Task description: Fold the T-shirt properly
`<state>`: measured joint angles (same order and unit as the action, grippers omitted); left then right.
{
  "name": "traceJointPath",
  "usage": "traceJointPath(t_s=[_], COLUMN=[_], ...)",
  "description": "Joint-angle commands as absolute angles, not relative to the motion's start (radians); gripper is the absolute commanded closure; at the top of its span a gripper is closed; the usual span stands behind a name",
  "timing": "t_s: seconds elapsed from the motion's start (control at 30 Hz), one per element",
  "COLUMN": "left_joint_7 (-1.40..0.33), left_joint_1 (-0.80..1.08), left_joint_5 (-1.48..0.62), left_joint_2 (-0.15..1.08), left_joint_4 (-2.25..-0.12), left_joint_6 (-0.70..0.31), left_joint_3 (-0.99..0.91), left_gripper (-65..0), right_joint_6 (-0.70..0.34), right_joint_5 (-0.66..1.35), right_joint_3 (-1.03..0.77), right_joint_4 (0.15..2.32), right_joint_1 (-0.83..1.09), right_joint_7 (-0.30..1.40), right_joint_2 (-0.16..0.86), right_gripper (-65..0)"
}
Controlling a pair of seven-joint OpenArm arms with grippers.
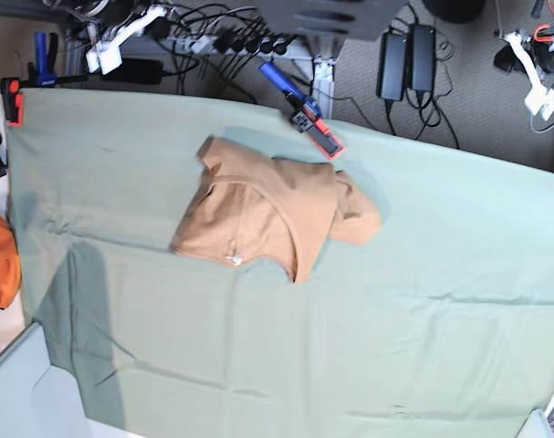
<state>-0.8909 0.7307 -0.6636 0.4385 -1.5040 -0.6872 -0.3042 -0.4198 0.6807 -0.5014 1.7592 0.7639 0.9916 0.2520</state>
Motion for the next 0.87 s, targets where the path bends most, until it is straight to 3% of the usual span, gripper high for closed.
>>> traceJointPath(t_s=[0.0, 0.27, 0.5, 0.63, 0.83], left_joint_7=[-0.887, -0.833, -0.673, -0.664, -0.654], left_joint_1=[0.709, 0.423, 0.045, -0.081, -0.103], left_joint_5=[-0.639, -0.424, -0.428, -0.429, -0.429], left_joint_2=[0.45, 0.447, 0.315, 0.224, 0.165], left_joint_4=[-1.458, -0.921, -0.361, -0.266, -0.267], left_joint_6=[-0.698, -0.425, -0.421, -0.384, -0.385], left_joint_3=[-0.272, 0.126, 0.467, 0.555, 0.539], left_gripper=[0.0, 0.0, 0.0, 0.0, 0.0], right_joint_6=[-0.496, -0.437, -0.363, -0.363, -0.363], right_joint_5=[0.664, 0.514, 0.381, 0.369, 0.355], right_joint_3=[-0.488, -0.292, -0.22, -0.22, -0.22], right_joint_4=[1.731, 1.298, 0.748, 0.542, 0.522], right_joint_1=[0.77, 0.625, 0.324, 0.183, 0.114], right_joint_7=[0.987, 0.988, 0.984, 0.984, 0.938], right_joint_2=[0.26, 0.26, 0.26, 0.258, 0.248], right_gripper=[0.0, 0.0, 0.0, 0.0, 0.0])
